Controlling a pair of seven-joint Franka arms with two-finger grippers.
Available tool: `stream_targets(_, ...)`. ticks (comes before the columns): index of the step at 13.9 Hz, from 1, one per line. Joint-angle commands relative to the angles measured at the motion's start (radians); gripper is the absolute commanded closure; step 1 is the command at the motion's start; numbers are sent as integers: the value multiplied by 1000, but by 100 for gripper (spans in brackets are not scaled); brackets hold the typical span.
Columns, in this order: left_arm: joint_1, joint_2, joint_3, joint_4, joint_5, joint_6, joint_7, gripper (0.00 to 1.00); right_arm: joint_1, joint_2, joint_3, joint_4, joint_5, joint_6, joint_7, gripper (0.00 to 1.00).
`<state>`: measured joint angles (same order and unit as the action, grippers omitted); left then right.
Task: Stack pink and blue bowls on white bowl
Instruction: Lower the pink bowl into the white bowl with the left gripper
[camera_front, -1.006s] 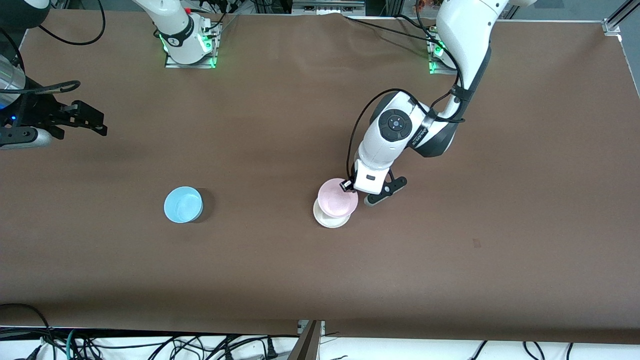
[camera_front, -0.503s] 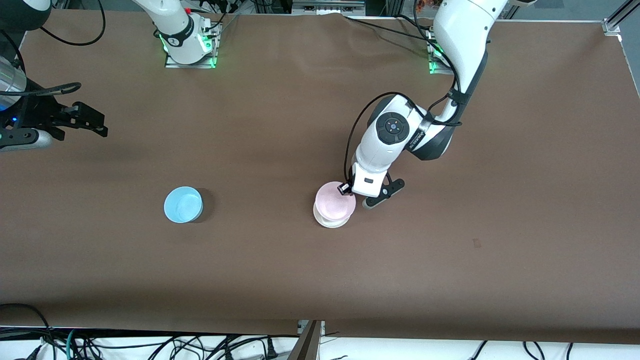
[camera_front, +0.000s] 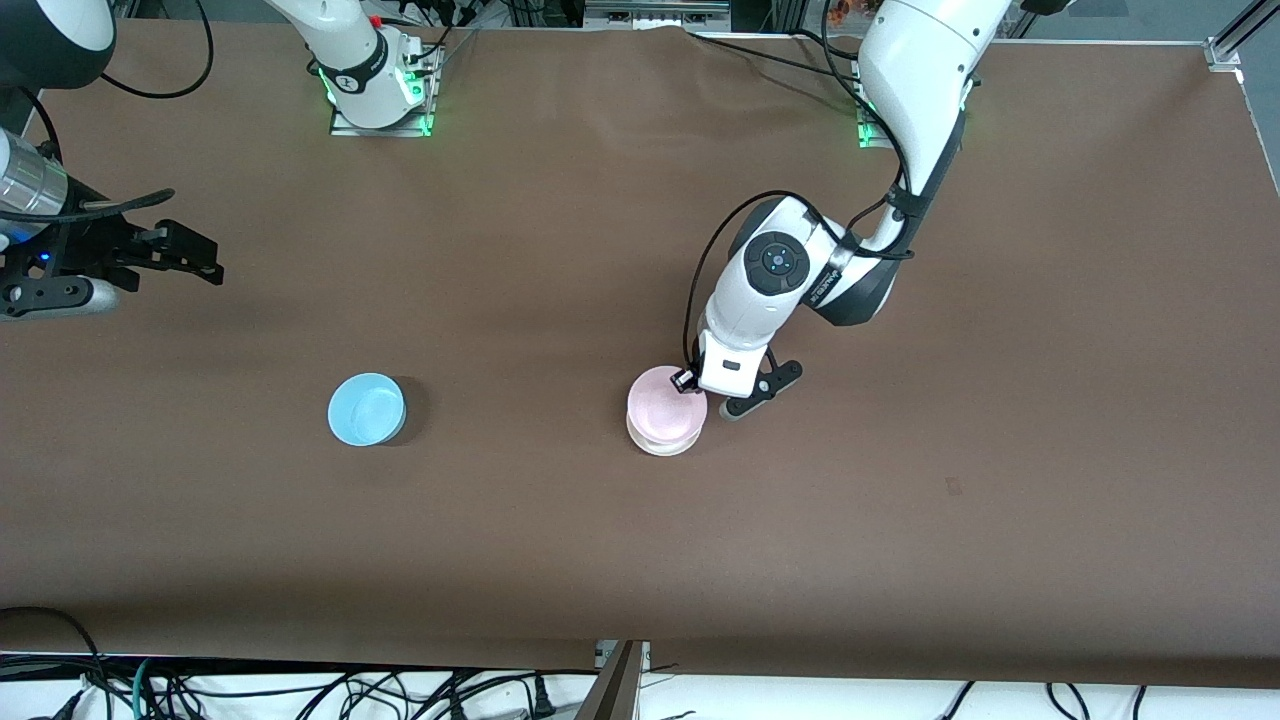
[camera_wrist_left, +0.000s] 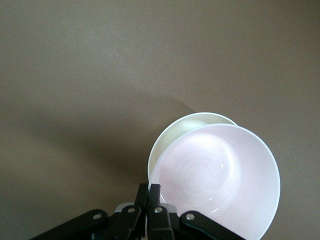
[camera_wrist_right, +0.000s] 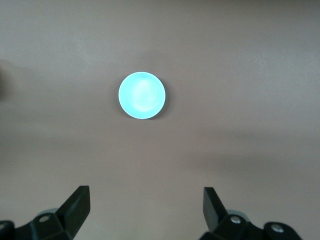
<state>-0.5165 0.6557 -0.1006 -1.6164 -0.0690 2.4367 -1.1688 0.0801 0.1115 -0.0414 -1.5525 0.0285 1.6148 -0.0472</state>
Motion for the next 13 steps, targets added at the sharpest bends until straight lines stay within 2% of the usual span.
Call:
stream_targets(1,-25,16,21,29,35,7,-38,100,-14,33,5,29,8,-7,-10,1)
stream_targets(13,-28,36,22,30,69,22,-91,100,-13,33,5,31,10,-7,0,0)
